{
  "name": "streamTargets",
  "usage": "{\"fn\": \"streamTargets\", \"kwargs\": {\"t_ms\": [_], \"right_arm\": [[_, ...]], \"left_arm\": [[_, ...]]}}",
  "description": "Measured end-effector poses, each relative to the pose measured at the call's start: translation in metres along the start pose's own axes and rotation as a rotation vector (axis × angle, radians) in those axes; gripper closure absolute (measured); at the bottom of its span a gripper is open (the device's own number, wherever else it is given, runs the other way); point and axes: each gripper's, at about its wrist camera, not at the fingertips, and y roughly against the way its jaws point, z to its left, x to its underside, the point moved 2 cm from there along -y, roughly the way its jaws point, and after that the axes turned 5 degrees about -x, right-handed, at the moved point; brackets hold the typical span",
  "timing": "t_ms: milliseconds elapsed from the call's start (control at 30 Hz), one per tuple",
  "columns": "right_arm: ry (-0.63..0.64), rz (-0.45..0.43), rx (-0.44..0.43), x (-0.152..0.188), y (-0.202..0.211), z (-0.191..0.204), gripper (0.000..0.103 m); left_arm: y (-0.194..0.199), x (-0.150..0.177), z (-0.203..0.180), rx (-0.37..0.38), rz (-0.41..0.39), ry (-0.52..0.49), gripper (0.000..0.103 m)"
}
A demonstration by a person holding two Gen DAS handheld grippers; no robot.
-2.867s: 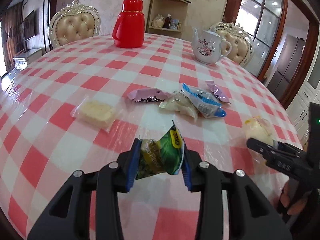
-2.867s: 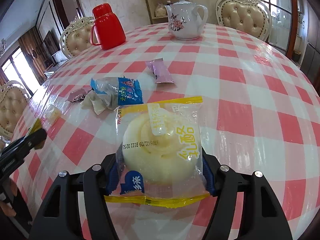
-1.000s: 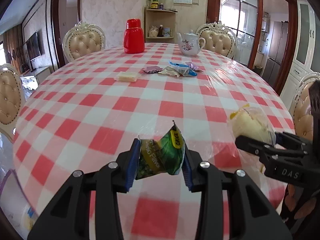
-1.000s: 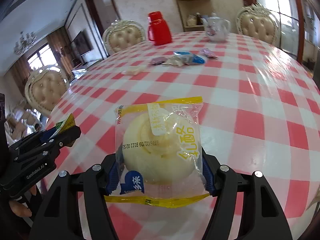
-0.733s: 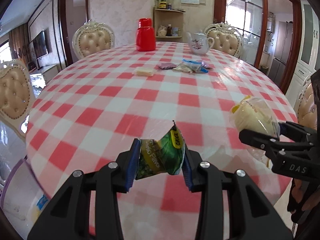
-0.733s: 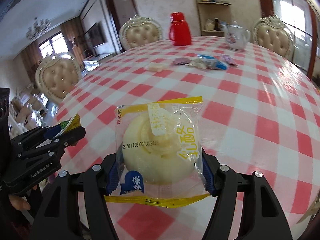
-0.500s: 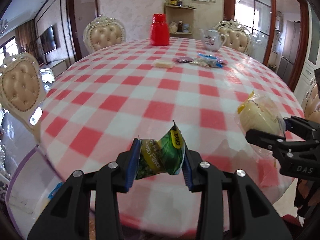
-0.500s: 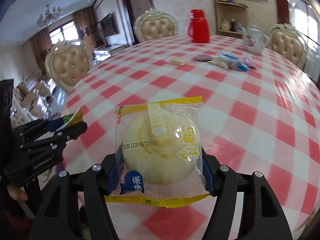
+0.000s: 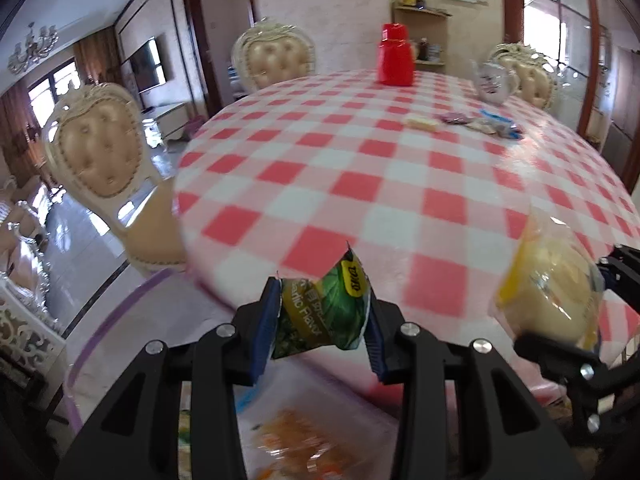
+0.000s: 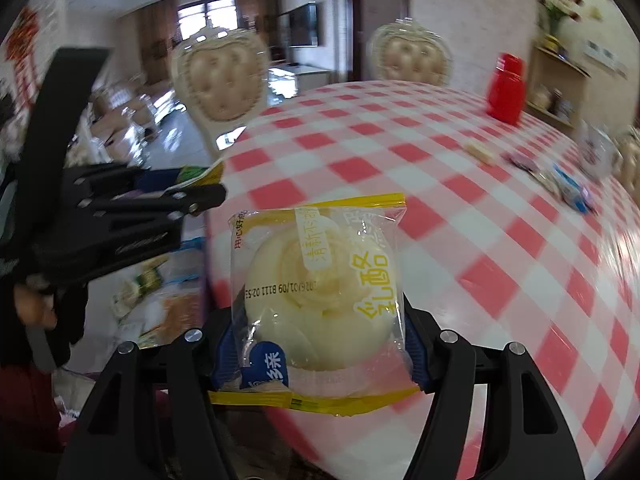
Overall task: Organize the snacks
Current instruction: 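Carry both held snacks off the table over the purple-rimmed bin, then open both grippers to drop the snacks into the bin and withdraw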
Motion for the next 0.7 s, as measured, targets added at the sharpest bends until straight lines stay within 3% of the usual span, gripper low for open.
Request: {"fn": "streamTargets", "kwargs": {"t_ms": [433, 567, 600, 633, 700], "right_arm": [[0.256, 0.085, -0.154, -0.014, -0.042, 0.104, 0.038], [0.301, 0.096, -0.244, -0.009, -0.05, 0.127, 0.036], [0.305, 0.093, -0.27, -0.009, -0.05, 0.13, 0.035], [0.311, 0.078, -0.291, -0.009, -0.048, 0.132, 0.029], [0.318, 0.025, -0.289, -0.012, -0.04, 0.129, 0.023]], "left_arm": [[-0.004, 0.025, 0.091, -0.112, 0.113, -0.024, 0.062], [0.001, 0.029, 0.11, -0.139, 0.116, -0.003, 0.061], [0.002, 0.03, 0.113, -0.144, 0.116, 0.002, 0.052], [0.003, 0.029, 0.116, -0.162, 0.11, 0.008, 0.031], [0.009, 0.026, 0.121, -0.224, 0.075, 0.035, 0.016]]}}
